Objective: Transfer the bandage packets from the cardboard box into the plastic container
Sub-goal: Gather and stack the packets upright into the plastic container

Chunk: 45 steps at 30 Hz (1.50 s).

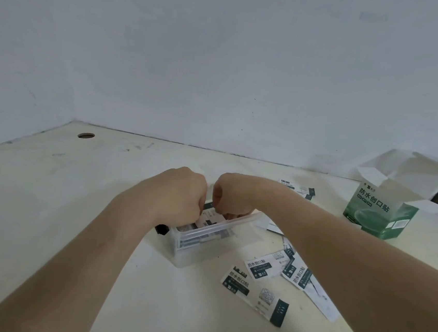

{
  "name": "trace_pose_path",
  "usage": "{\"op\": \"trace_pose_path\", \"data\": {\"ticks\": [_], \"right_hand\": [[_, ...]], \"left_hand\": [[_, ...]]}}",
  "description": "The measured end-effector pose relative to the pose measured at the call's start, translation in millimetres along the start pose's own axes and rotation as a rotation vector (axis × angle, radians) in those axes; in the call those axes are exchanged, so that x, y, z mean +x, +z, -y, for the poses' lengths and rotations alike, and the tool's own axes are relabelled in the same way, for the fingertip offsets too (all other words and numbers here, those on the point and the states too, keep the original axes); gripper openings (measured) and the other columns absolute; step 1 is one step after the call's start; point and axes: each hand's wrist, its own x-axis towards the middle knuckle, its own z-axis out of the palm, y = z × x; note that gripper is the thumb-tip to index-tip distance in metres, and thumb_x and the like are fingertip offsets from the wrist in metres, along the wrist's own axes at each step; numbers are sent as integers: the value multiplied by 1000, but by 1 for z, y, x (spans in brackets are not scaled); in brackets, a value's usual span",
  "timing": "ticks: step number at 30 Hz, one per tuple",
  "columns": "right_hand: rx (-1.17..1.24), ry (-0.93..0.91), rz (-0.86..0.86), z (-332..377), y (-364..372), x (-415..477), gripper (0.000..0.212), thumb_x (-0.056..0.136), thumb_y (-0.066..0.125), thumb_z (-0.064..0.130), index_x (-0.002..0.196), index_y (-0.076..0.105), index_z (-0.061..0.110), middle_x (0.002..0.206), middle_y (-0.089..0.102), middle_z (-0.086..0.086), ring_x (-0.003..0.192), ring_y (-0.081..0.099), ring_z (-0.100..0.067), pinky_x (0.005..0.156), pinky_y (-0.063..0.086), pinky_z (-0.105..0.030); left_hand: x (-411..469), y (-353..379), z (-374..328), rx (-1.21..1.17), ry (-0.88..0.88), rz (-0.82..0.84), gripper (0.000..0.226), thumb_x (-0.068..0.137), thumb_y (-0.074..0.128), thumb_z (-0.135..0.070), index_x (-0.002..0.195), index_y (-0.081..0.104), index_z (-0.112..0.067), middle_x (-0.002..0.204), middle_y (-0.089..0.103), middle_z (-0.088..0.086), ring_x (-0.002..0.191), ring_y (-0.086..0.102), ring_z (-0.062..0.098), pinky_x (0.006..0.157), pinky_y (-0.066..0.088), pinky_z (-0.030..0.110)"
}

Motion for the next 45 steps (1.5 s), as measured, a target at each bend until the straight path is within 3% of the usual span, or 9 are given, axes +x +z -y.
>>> {"op": "trace_pose_path", "data": {"ticks": [4, 6, 10, 15, 20, 32, 38, 41, 45], "right_hand": [[254, -24, -152, -9, -17, -21, 17, 96, 46, 6, 98, 62, 9, 91, 73, -10, 73, 72, -17, 57, 58, -24], [472, -79, -246, -20, -29, -42, 13, 96, 50, 7, 92, 61, 13, 86, 73, -9, 72, 73, -18, 67, 61, -31], [550, -81, -313, -63, -42, -97, 4, 93, 61, 13, 94, 65, 14, 84, 76, -3, 74, 74, -14, 69, 58, -26], [98, 109, -32, -118, -21, -131, 38, 81, 74, 40, 114, 56, 39, 118, 62, 12, 103, 61, -10, 97, 49, -37], [-8, 197, 107, -147, 19, -136, 89, 72, 80, 46, 143, 26, 47, 147, 37, 7, 124, 48, -22, 101, 44, -41], [370, 1, -299, -179, 47, -133, 56, 76, 80, 21, 126, 56, 31, 112, 61, 13, 100, 59, -7, 83, 49, -18], [469, 77, -460, -195, 51, -142, 69, 80, 76, 37, 139, 39, 38, 131, 52, 10, 117, 48, -7, 96, 40, -22], [320, 176, -340, -200, 52, -146, 78, 83, 72, 41, 147, 26, 39, 151, 35, 8, 136, 33, -15, 109, 31, -32], [256, 183, -293, -195, 61, -139, 68, 87, 64, 49, 145, 29, 43, 152, 33, 10, 139, 29, -16, 111, 31, -47]], "left_hand": [[-4, -8, -4, -37, 20, -157, 37, 83, 45, -8, 95, 76, -25, 76, 67, -9, 62, 57, 6, 63, 50, 22], [-11, -16, -10, -95, 48, -272, 37, 87, 43, -10, 98, 74, -26, 63, 53, -19, 49, 50, -1, 56, 40, 12], [-32, -24, -42, -255, 182, -373, 33, 86, 48, -8, 95, 75, -24, 64, 51, -27, 56, 52, -15, 56, 38, 2], [-37, -5, -99, -153, 340, -146, 25, 92, 47, -24, 96, 72, -26, 70, 62, -15, 69, 62, 7, 71, 53, 25], [-3, 41, -167, 158, 267, -23, 34, 97, 46, -37, 116, 51, -9, 112, 62, 12, 101, 57, 32, 70, 36, 34], [20, 60, -168, -204, 160, -168, 50, 84, 64, -41, 131, 48, -34, 114, 64, -8, 98, 60, 15, 83, 50, 30], [14, 50, -161, -346, 101, -299, 42, 85, 59, -40, 126, 52, -38, 86, 66, -11, 80, 63, 8, 80, 52, 31], [13, 51, -160, -296, 95, -344, 38, 87, 58, -41, 124, 53, -37, 88, 65, -13, 79, 62, 8, 78, 51, 29], [15, 59, -165, -234, 111, -309, 39, 90, 53, -42, 128, 50, -34, 95, 65, -10, 87, 61, 14, 81, 50, 31]]}}
